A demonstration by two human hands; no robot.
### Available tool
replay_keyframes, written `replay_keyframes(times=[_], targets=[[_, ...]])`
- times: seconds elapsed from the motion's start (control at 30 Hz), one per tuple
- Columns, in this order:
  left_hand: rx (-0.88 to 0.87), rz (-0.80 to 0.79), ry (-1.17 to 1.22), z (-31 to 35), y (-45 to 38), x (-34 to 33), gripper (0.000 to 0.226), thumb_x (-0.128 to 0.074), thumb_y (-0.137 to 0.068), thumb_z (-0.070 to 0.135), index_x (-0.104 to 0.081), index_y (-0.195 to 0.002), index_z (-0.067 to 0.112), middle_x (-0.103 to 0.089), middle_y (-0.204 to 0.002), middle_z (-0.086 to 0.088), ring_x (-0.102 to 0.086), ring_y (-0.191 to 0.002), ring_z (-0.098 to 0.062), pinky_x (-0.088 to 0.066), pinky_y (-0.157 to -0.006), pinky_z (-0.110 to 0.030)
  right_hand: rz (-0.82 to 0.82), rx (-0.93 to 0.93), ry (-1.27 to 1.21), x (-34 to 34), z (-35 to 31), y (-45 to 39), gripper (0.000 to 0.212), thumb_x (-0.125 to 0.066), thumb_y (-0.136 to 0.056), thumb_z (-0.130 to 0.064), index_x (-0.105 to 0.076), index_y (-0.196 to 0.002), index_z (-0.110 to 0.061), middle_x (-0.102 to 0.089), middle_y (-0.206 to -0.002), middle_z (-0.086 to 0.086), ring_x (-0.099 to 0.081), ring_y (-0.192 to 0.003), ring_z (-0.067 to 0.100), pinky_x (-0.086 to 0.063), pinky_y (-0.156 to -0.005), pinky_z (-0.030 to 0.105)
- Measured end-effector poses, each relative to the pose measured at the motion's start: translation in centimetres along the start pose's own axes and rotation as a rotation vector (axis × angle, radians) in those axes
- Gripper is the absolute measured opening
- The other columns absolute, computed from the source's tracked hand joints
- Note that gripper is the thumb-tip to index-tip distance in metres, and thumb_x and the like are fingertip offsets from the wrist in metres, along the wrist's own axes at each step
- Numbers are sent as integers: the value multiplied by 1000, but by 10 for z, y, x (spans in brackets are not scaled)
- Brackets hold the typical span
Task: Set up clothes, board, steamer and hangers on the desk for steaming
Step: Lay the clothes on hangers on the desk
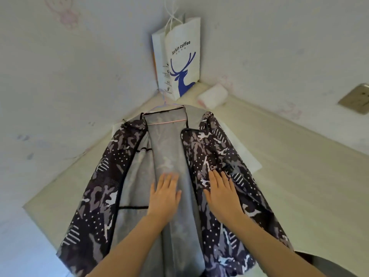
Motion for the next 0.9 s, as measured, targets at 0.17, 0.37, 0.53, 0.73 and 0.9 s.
replay_keyframes(times=[0.17, 0.37, 0.53, 0.73, 0.9], targets=[[-163, 122, 33, 39, 50, 1, 51, -67, -85, 25, -54, -132, 9, -58, -132, -11, -52, -125, -31, -42, -102, -47, 128, -108, -10, -2, 19, 62, 58, -30, -99, -39, -32, -147, -6, -37, -151, 12, -31, -140, 33, -29, -113, 48], [-258, 85, 180, 105, 91, -17, 45, -55, -93, 21, -48, -137, 13, -53, -138, -6, -42, -133, -26, -30, -112, -39, 184, -238, -29, 0, 51, 135, 57, -50, -94, -38, -42, -141, -6, -50, -140, 12, -43, -133, 33, -37, -109, 47], [-489, 85, 195, 184, 125, -32, 41, -62, -87, 15, -56, -128, 10, -62, -121, -6, -55, -118, -26, -47, -100, -43, 323, -383, -81, -1, 98, 208, 49, -53, -93, -38, -51, -133, -10, -58, -131, 8, -51, -126, 30, -42, -105, 46], [-735, 50, 182, 277, 203, -54, 39, -63, -87, 14, -57, -126, 10, -63, -117, -4, -56, -115, -22, -49, -96, -36, 387, -572, -127, -23, 149, 328, 51, -60, -90, -35, -52, -133, -9, -59, -129, 7, -52, -125, 30, -44, -103, 45], [-911, -15, 71, 341, 295, -90, 38, -62, -88, 22, -58, -125, 14, -65, -115, 1, -56, -114, -19, -50, -93, -34, 475, -742, -119, -45, 176, 451, 50, -63, -88, -35, -56, -129, -7, -62, -126, 9, -56, -121, 30, -46, -101, 44]])
Point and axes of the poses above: each hand's wrist, its own y-axis away from the middle knuckle, its own x-axis out of the back of the hand, z = x × y, the point moved 10 cm from there along -y, towards the middle knuckle
